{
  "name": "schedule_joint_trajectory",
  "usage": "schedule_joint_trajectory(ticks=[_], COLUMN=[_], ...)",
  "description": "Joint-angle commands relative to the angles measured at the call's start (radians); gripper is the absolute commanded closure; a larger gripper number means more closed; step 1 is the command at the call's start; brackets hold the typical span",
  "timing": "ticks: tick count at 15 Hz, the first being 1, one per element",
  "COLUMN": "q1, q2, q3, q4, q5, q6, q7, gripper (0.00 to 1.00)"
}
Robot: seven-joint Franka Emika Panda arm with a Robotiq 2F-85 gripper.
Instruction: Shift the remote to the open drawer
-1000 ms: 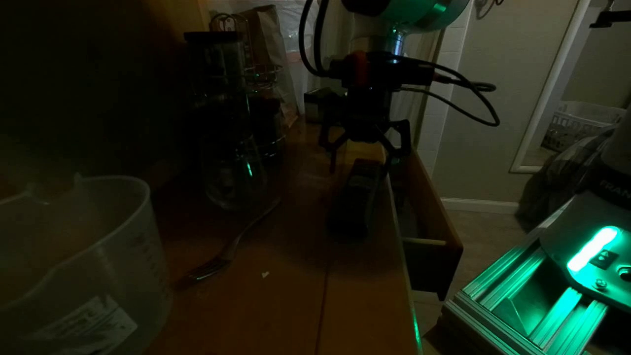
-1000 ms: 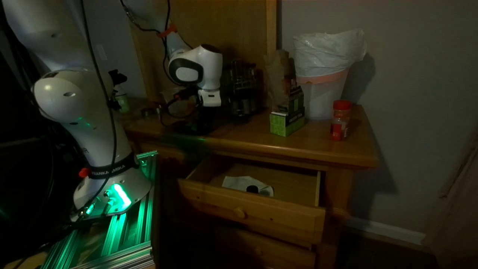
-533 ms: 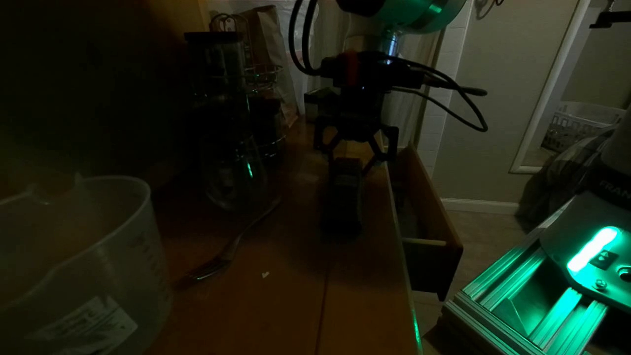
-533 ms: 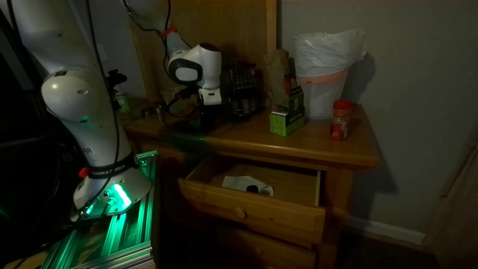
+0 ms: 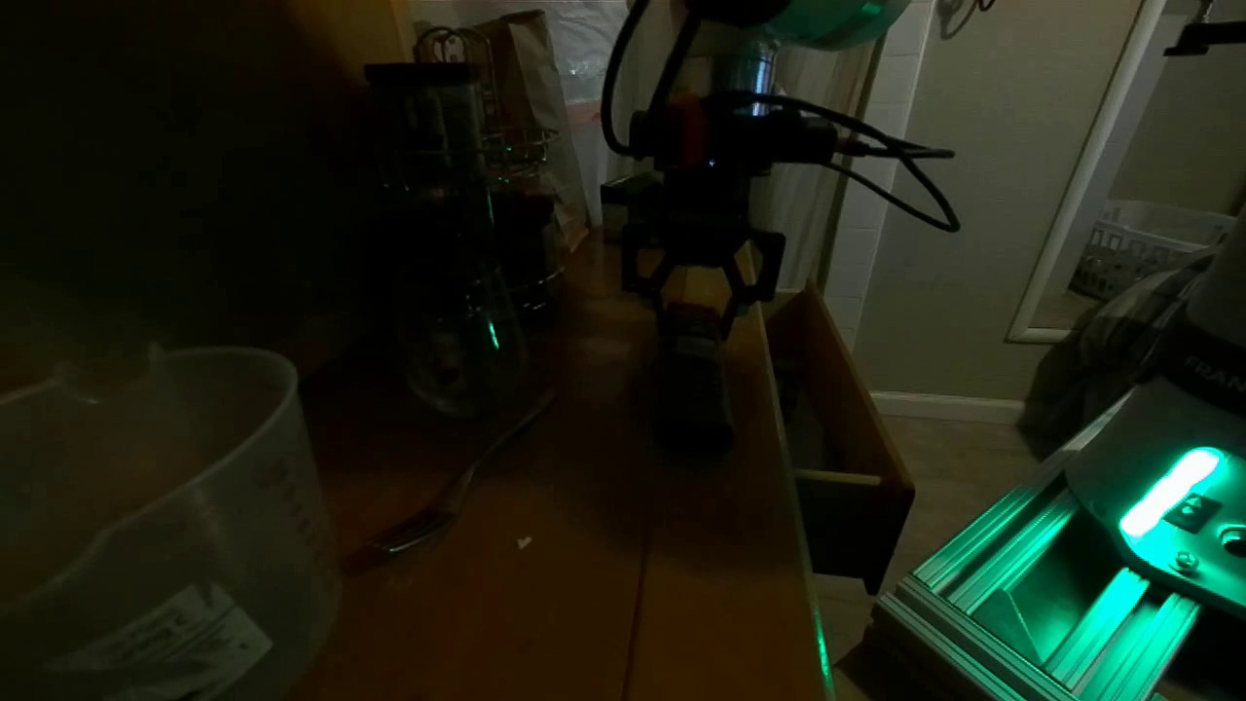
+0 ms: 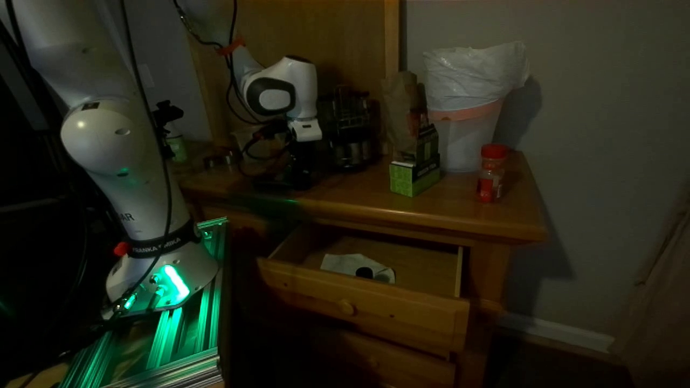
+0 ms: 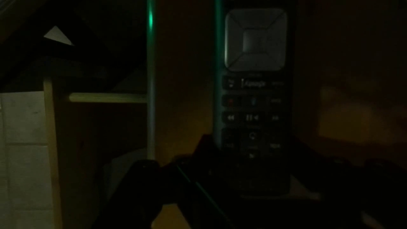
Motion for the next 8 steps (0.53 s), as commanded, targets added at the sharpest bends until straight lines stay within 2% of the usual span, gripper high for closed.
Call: schedule_joint_trajectory(ticks=[1, 5, 8], q1=[-0.032, -0.070, -0.072], q2=[-0.026, 0.003, 0.021], q3=[-0.043, -0.075, -0.091], q4=[0.033, 0.133, 0.205], q5=[-0.203, -0.407, -0.476], q6=[-0.052, -0.148, -0.241], q7=[0.175, 0.361, 0.420], gripper=[0.66, 0.66, 0.66])
